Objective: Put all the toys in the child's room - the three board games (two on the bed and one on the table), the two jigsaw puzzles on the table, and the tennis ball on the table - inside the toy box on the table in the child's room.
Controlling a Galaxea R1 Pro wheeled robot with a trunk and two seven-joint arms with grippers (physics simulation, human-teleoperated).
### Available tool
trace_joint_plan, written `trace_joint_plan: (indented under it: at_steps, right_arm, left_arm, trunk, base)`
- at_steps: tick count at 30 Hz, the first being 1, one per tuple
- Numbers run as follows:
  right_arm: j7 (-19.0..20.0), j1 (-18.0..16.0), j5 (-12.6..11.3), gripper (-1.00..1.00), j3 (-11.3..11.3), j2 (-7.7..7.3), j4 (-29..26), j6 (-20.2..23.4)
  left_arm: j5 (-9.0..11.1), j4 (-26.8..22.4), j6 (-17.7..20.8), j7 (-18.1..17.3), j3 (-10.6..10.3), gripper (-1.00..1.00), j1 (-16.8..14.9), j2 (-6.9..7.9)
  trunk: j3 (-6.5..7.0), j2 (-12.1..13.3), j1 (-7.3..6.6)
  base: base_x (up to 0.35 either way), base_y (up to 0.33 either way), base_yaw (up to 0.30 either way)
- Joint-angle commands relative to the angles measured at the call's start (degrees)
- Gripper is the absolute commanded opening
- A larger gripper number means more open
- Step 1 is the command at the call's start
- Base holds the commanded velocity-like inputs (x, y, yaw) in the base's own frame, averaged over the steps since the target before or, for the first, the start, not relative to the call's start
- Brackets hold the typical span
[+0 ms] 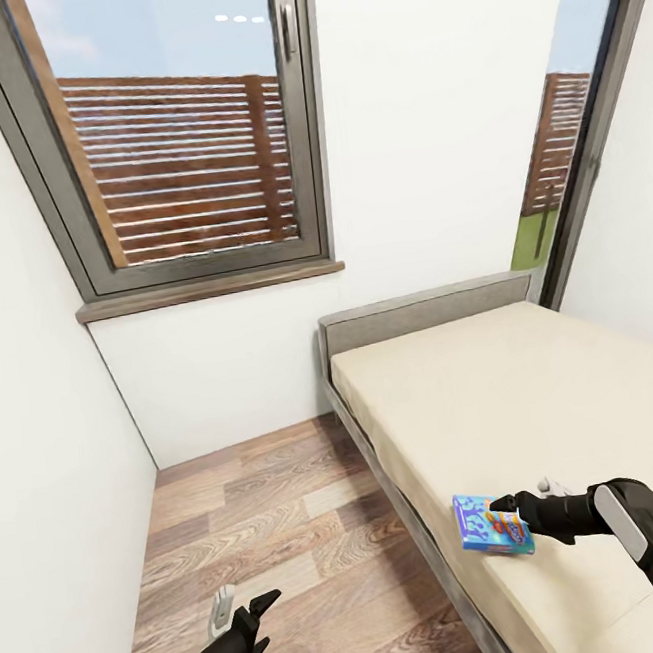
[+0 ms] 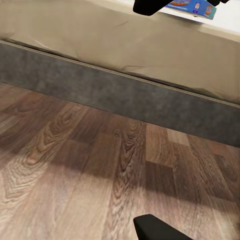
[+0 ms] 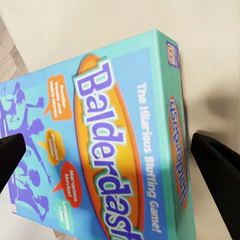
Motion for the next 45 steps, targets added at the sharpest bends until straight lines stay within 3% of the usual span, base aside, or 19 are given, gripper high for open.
trace_joint_plan:
  at_steps: [1, 25, 31, 37, 45]
  right_arm:
    - [0.5, 0.0, 0.9, 1.0, -0.1, 0.04, 0.0, 0.2]
    - [0.4, 0.0, 1.0, 1.0, -0.1, -0.01, 0.0, 0.1]
    - [0.3, 0.0, 1.1, 1.0, -0.5, -0.52, -0.7, -2.4]
    - [0.3, 0.0, 1.1, 1.0, -2.8, -2.27, -1.7, -8.8]
    - [0.3, 0.0, 1.2, 1.0, -5.9, -4.13, -2.1, -11.5]
  left_arm:
    - [0.6, 0.0, 0.5, -0.1, -0.3, 1.0, 0.0, 0.02]
    - [0.6, 0.0, 0.5, -0.1, -0.3, 1.0, 0.0, 0.02]
    - [0.6, 0.0, 0.5, -0.1, -0.4, 1.0, 0.0, 0.02]
    - [0.6, 0.0, 0.4, -0.1, -0.4, 1.0, 0.0, 0.02]
    - [0.6, 0.0, 0.3, -0.3, -0.4, 1.0, 0.0, 0.02]
  trunk:
    - [-0.07, 0.0, 0.0]
    - [-0.07, 0.0, 0.0]
    - [-0.07, 0.0, 0.0]
    - [-0.07, 0.0, 0.0]
    - [-0.07, 0.0, 0.0]
  base:
    - [0.0, 0.0, 0.005]
    - [0.0, 0.0, 0.001]
    - [0.0, 0.0, 0.0]
    - [0.0, 0.0, 0.0]
    - [0.0, 0.0, 0.0]
